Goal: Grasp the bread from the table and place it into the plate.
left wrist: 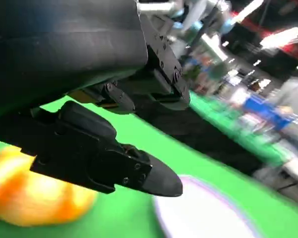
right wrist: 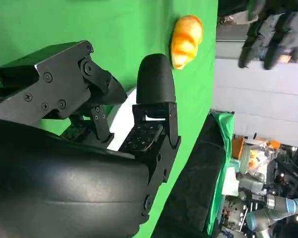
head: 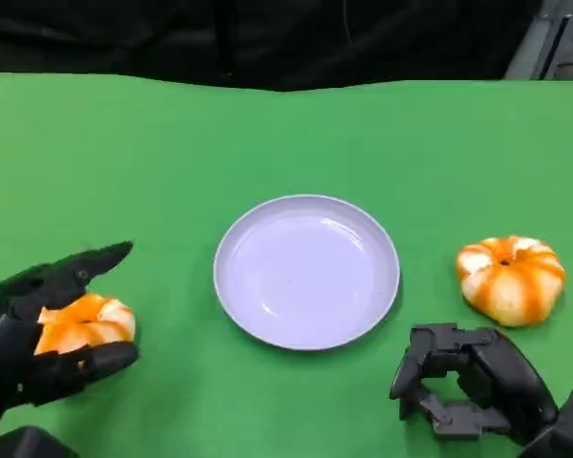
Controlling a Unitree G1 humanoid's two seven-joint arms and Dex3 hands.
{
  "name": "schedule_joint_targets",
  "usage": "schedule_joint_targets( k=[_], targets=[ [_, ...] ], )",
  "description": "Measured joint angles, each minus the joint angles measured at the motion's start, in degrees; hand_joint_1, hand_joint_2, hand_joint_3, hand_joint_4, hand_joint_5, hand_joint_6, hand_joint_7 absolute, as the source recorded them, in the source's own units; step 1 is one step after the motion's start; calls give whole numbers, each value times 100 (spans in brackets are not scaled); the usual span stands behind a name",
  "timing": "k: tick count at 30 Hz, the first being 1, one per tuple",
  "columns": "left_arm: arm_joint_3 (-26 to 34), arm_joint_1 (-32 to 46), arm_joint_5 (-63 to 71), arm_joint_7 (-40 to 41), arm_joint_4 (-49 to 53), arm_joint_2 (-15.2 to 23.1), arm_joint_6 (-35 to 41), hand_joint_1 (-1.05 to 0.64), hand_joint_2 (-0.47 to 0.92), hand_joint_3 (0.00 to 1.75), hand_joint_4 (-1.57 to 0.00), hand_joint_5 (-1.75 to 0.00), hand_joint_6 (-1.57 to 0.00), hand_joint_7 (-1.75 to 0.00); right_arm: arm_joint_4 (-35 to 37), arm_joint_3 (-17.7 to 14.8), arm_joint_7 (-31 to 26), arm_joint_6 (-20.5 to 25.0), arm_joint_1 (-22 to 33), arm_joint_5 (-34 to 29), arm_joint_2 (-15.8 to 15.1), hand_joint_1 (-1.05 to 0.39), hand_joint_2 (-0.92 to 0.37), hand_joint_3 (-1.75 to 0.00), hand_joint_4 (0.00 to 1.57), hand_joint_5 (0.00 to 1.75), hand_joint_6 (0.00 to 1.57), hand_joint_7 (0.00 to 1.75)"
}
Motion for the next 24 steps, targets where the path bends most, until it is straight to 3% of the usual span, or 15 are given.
schedule_joint_targets(
  k=[13, 24],
  targets=[
    [-873, -419, 974, 1515, 1097, 600, 676, -92, 92, 6, -64, -2, -64, 0, -21, 1, -13, 2, 6, 6, 0, 9, -64, -96, 94, 137, 95, 104],
    [-1465, -815, 689, 1665, 2080, 760, 766, -98, 92, 12, -58, 0, -57, 0, -32, 2, -3, 2, 11, 4, 0, 8, -63, -95, 94, 137, 95, 104]
  ],
)
